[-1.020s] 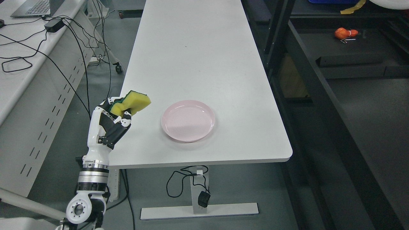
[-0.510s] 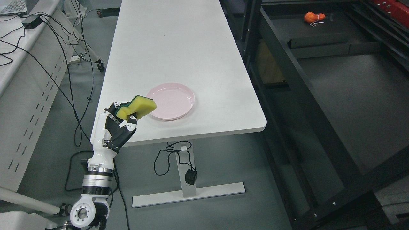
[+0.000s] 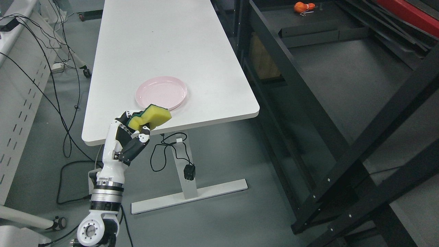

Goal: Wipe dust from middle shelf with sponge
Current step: 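Hold the sponge in the left hand while turning toward the shelf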

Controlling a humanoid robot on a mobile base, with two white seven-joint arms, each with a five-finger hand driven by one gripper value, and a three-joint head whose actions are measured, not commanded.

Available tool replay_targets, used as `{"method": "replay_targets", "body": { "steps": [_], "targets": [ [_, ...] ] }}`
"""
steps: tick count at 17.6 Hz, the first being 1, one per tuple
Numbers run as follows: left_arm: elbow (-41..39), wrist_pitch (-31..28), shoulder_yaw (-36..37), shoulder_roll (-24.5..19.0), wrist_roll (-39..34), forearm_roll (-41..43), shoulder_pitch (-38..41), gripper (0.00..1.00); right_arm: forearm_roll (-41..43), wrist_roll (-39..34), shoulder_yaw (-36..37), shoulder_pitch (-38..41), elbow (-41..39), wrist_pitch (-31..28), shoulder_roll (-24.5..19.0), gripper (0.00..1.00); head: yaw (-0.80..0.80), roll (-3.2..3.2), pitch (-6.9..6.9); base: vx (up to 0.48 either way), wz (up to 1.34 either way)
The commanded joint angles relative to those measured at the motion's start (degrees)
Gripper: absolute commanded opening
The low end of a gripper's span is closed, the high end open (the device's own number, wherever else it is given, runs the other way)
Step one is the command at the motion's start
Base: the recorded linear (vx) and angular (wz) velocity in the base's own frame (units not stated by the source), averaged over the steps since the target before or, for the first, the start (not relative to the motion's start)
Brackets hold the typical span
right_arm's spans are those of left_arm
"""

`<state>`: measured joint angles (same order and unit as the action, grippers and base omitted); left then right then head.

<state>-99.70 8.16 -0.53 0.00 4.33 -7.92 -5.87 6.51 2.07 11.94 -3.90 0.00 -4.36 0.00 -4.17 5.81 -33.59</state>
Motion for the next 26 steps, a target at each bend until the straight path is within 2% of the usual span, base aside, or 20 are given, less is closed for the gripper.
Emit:
{"method": "replay_targets", "body": {
  "steps": [1,11,26],
  "targets": [
    [-0.3,0.0,0.3,-1.0,0.0,0.0,0.4,0.0,0.0,0.0,0.0,0.0,-1.0,0.0,1.0,1.0,0.0,0.0,0.0,-0.185,-0.24],
    [-0.3,0.0,2.9,-1.0,0.3,0.1,0.9,0.0,0.0,0.0,0.0,-0.1,-1.0,0.0,1.0,1.0,0.0,0.0,0.0,-0.184,-0.39],
    [-0.2,-0.1,21.3,-1.0,0.1,3.3,0.8,0.0,0.0,0.0,0.0,0.0,-1.0,0.0,1.0,1.0,0.0,0.0,0.0,-0.12,-0.68]
  ]
}}
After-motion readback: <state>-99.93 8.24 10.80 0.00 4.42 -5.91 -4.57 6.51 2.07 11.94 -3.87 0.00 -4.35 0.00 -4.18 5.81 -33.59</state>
